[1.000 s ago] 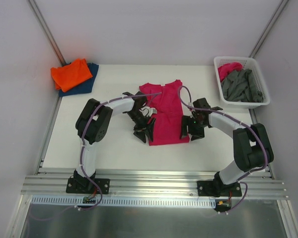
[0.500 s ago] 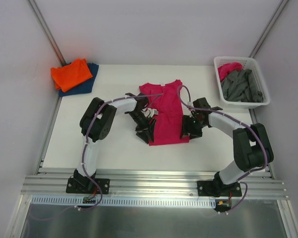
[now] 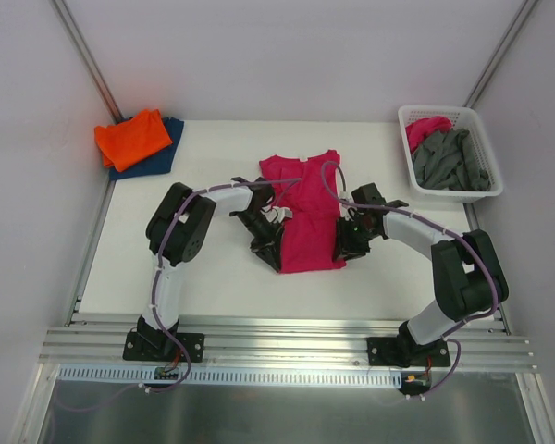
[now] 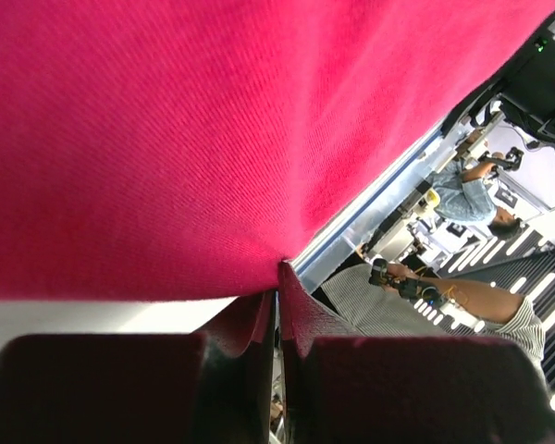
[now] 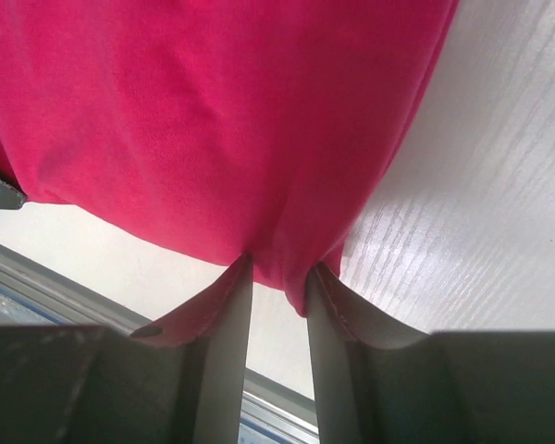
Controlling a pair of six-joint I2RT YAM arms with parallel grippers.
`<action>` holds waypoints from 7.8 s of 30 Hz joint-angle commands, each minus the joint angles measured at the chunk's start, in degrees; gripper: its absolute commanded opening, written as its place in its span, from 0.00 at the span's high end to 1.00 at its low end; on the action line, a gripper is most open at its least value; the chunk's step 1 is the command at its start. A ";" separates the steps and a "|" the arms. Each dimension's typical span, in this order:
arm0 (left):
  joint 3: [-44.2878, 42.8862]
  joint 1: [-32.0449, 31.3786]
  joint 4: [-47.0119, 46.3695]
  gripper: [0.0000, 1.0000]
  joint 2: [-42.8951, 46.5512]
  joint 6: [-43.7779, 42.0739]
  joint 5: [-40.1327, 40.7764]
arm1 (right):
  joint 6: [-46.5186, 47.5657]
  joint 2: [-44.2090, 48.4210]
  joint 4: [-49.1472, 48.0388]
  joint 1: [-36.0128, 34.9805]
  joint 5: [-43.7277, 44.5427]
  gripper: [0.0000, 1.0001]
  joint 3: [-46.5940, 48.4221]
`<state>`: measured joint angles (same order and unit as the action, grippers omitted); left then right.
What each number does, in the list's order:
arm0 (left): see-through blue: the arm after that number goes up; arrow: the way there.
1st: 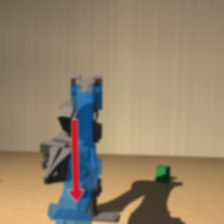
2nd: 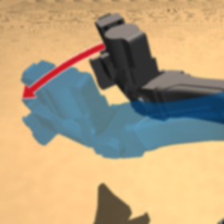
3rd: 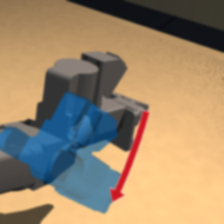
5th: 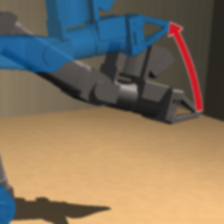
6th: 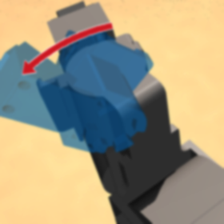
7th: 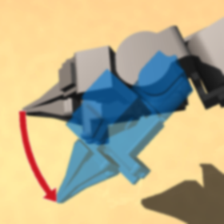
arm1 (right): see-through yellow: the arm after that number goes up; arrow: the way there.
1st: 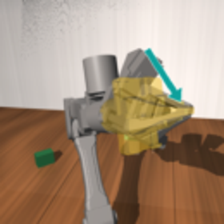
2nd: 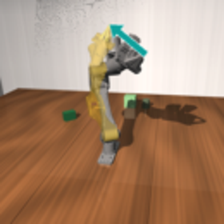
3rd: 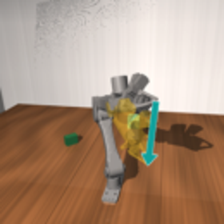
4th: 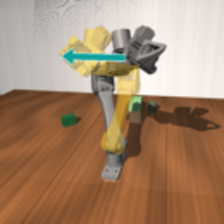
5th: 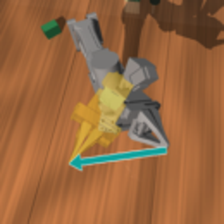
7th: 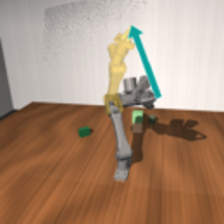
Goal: Fold and stack the t-shirts
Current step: Fold the tshirt, then neatly place the folded tshirt to the corner
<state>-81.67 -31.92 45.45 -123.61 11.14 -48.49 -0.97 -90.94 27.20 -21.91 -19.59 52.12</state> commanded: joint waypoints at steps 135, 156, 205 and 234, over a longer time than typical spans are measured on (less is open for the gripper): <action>-54.38 10.57 2.98 0.69 -7.86 -14.21 21.59 | -0.68 -36.53 -0.66 10.22 10.81 0.03 66.37; -62.65 10.48 -0.45 0.31 -24.65 -13.16 17.90 | -10.01 -34.47 -2.59 2.58 2.02 0.04 57.39; -30.12 21.20 2.27 0.25 -5.14 1.70 8.68 | -14.06 -36.94 -1.36 -1.91 2.89 0.00 48.16; -43.67 16.37 -10.46 0.41 -28.26 10.83 -7.04 | -12.56 -36.24 -0.48 -3.57 4.39 0.00 47.20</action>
<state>-126.21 -13.17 38.09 -148.55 20.53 -54.06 -13.93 -128.01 20.95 -23.94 -15.75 100.99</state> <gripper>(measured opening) 0.617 0.994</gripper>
